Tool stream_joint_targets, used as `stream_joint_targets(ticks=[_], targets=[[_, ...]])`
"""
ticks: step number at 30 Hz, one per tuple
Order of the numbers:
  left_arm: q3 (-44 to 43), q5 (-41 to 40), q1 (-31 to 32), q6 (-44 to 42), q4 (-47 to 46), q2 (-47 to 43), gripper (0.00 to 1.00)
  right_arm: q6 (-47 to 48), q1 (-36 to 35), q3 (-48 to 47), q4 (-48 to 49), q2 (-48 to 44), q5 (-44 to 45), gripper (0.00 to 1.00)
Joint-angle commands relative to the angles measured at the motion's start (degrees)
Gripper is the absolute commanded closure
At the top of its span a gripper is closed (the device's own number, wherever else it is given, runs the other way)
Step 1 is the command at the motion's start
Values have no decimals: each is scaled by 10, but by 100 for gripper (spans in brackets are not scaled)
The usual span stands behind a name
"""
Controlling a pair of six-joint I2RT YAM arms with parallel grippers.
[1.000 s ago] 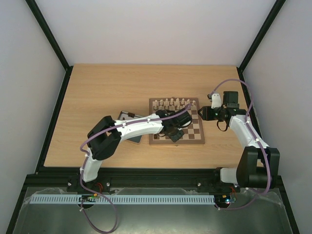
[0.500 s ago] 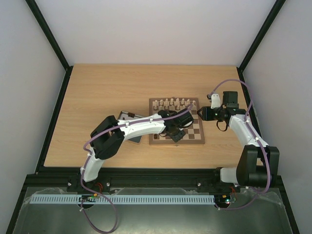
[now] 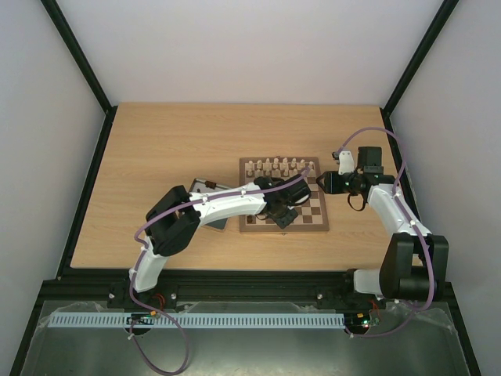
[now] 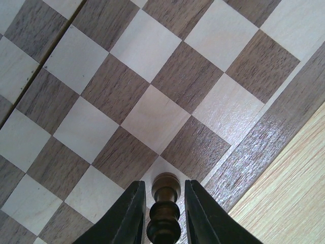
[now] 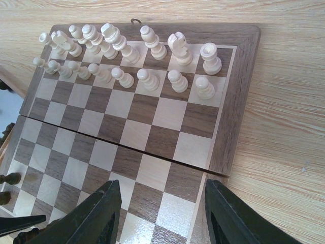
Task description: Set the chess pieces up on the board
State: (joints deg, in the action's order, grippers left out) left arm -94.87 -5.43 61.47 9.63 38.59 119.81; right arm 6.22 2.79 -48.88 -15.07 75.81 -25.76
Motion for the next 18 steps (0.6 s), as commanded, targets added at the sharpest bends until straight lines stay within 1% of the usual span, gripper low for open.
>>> stream_joint_targets(ticks=[1,4,8,13,18], targets=[[-9,-5,3,5,13,-2,78,6,1,3,-16,5,-14,52],[-8,-4,3,5,11,-6,78,7,1,3,-16,6,-14,52],[-7,-4,4,4,14,-5,82,6,1,3,-16,7,-16,52],[-4,-6,3,5,18,-11,83,7,1,3,-17,8,-17,52],[3,-8,3,8,16,-15,83,6,1,3,-17,10,-17,52]])
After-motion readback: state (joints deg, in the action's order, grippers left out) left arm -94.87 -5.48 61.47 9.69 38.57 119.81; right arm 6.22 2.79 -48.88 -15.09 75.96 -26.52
